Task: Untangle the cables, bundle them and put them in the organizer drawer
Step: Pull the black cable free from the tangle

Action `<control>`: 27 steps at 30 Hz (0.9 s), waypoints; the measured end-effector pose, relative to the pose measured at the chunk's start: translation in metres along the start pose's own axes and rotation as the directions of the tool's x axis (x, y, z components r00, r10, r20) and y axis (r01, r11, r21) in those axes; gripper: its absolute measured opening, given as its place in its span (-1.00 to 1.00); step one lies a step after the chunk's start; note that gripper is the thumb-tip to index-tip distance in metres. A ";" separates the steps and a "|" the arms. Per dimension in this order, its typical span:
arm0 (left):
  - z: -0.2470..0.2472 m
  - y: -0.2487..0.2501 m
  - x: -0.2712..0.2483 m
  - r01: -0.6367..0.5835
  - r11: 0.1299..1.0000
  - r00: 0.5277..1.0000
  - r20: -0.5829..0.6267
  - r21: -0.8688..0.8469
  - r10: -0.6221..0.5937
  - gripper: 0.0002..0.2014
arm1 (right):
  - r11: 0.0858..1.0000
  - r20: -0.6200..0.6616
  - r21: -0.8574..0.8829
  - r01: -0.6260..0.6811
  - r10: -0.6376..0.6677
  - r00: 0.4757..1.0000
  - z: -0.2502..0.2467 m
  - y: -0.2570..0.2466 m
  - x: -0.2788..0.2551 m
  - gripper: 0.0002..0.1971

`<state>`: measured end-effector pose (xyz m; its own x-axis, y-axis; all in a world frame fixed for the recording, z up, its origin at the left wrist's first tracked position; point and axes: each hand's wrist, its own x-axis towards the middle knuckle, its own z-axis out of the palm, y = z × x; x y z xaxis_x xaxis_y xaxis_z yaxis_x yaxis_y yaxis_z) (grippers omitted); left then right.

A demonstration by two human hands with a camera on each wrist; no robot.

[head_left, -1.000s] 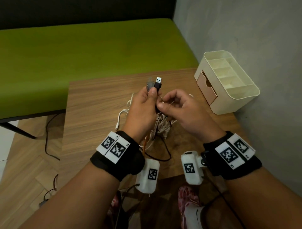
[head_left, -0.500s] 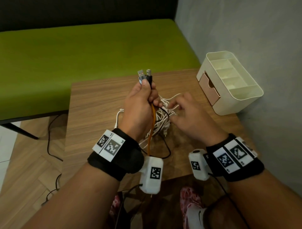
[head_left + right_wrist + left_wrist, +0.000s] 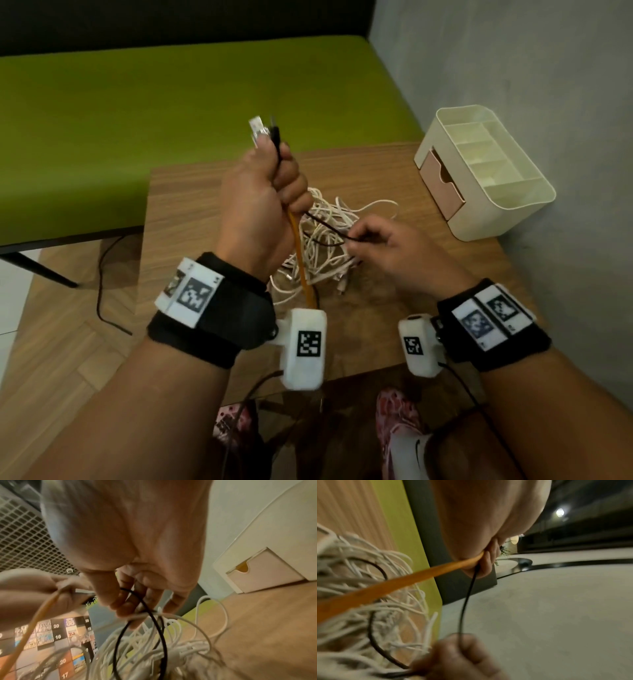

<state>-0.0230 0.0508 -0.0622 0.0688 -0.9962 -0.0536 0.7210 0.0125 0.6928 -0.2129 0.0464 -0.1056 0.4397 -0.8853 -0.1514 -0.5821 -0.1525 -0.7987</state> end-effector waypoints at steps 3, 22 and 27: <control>-0.010 -0.002 -0.004 0.003 0.946 0.998 -0.055 0.324 0.016 -0.65 | 0.984 -0.150 0.118 0.133 -0.115 0.982 -0.011 -0.003 0.000 -0.85; -0.001 -0.003 -0.012 -0.033 0.823 0.996 0.091 0.567 -0.023 -0.84 | 0.934 -0.085 0.329 0.143 -0.121 0.989 -0.019 0.010 -0.002 -0.96; -0.027 0.003 -0.005 0.072 0.655 0.997 -0.026 0.752 -0.079 -0.85 | 0.712 -0.183 0.672 0.204 -0.107 0.977 -0.023 0.006 0.003 -0.86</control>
<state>-0.0024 0.0584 -0.0789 0.0295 -0.9915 -0.1269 -0.0409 -0.1280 0.9909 -0.2303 0.0324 -0.0972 0.3671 -0.9291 0.0444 0.1345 0.0058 -0.9909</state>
